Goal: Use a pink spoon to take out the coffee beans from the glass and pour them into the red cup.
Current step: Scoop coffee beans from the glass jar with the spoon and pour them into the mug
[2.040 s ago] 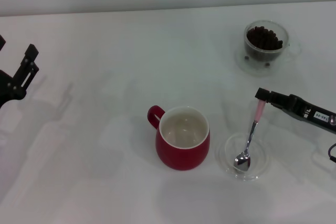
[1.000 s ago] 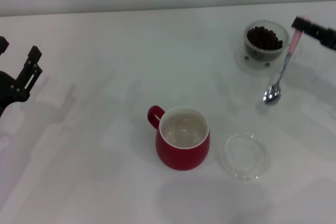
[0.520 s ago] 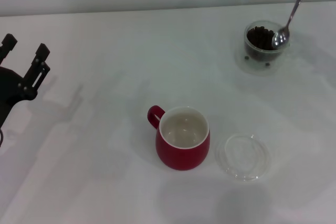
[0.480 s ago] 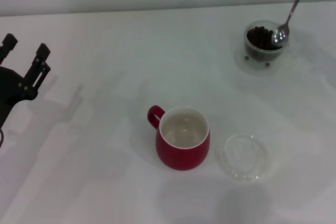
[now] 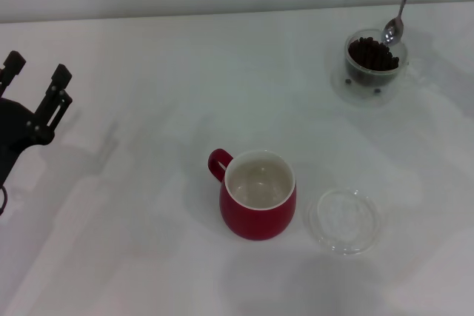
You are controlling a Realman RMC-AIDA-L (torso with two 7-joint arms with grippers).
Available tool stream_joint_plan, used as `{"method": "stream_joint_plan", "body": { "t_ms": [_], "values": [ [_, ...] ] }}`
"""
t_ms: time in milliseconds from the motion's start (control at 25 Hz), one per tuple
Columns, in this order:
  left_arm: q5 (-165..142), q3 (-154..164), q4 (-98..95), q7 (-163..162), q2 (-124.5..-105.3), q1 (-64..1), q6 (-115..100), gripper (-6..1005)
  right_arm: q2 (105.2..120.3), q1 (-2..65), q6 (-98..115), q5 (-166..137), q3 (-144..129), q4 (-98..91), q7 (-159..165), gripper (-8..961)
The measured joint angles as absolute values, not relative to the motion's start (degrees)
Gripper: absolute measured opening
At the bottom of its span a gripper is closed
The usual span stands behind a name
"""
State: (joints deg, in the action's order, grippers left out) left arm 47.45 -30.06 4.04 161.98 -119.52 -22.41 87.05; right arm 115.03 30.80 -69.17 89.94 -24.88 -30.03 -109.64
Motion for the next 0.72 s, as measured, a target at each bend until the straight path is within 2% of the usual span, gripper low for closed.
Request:
{"method": "stream_joint_plan", "body": {
  "t_ms": [720],
  "values": [
    [47.4, -30.1, 4.6, 162.0, -119.37, -23.2, 86.4, 684, 115.48, 33.5, -59.1, 90.1, -25.5, -23.8, -122.6, 152]
  ]
}}
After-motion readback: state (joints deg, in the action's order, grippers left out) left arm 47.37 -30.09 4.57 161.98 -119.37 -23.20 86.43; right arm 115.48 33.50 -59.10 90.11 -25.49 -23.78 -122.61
